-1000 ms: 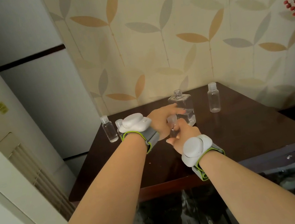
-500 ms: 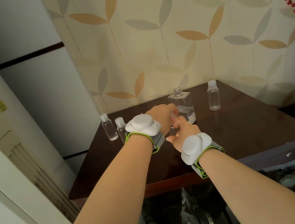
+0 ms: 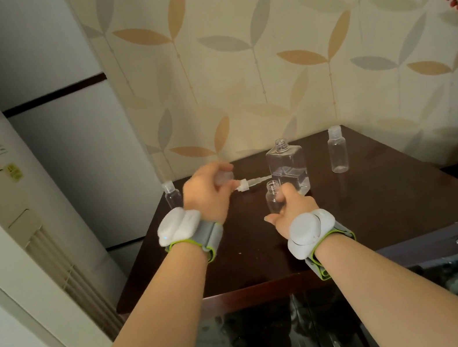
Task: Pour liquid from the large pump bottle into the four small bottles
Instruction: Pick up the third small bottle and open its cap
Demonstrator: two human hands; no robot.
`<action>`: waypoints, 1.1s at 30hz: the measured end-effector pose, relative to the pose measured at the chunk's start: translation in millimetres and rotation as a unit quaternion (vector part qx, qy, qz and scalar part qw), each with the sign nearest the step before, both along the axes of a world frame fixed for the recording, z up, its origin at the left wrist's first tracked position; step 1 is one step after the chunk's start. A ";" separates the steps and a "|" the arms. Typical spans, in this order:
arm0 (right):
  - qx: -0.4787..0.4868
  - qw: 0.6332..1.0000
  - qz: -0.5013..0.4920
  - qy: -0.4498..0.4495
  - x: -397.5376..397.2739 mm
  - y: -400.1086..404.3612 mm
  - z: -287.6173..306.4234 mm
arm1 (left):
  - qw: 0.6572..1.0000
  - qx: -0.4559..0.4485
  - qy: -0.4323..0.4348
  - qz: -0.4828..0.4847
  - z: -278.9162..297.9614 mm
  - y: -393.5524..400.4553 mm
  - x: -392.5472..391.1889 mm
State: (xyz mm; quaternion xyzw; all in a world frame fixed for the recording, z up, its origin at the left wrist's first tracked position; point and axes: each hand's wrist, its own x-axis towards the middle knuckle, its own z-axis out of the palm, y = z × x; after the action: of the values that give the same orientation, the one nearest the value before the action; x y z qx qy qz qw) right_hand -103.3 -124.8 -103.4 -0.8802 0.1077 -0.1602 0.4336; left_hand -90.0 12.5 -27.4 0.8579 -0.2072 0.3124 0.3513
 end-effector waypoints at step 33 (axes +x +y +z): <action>-0.019 1.000 -0.003 0.002 -0.9 -0.4 -0.6 | 0.930 0.058 0.336 0.141 -49.4 70.2 13.7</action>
State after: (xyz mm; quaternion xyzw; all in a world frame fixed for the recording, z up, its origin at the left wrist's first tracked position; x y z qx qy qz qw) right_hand -104.2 -125.2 -104.0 -0.8883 0.1081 -0.1614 0.4160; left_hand -76.3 82.7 -76.8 0.9519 0.0281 0.0402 0.3026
